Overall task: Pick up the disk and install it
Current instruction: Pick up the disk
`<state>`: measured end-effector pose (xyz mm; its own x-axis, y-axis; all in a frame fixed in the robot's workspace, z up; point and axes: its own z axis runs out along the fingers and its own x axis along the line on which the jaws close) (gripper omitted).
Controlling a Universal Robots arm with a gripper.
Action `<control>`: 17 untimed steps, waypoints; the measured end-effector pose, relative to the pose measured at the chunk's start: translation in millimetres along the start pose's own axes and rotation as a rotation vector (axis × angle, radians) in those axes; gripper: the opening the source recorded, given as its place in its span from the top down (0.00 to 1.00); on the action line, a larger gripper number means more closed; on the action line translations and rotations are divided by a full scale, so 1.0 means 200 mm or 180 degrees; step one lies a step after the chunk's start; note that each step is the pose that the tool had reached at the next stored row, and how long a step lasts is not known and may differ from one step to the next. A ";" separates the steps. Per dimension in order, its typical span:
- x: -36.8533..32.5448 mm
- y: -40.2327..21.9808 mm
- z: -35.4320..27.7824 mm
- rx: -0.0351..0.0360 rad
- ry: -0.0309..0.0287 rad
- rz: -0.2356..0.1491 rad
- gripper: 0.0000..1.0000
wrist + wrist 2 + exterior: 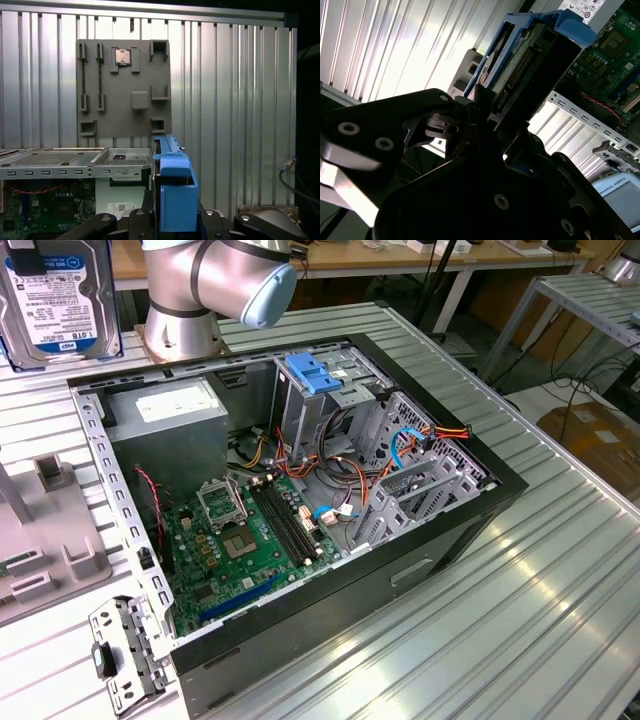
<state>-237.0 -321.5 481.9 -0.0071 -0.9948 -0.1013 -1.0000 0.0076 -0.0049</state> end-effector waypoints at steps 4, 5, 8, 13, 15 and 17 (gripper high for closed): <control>0.009 -0.002 -0.001 0.0000 0.0000 0.0000 0.64; 0.011 -0.002 -0.001 0.0000 0.0000 0.0000 0.64; 0.018 -0.004 -0.002 0.0000 0.0000 0.0000 0.64; 0.037 -0.007 -0.003 0.0000 0.0000 0.0000 0.64; 0.044 -0.007 -0.003 0.0000 0.0000 0.0000 0.64; 0.056 -0.008 -0.004 0.0000 0.0000 0.0000 0.64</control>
<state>-235.4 -332.7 481.7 -0.0071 -0.9948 -0.1014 -1.0000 0.0077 -0.0048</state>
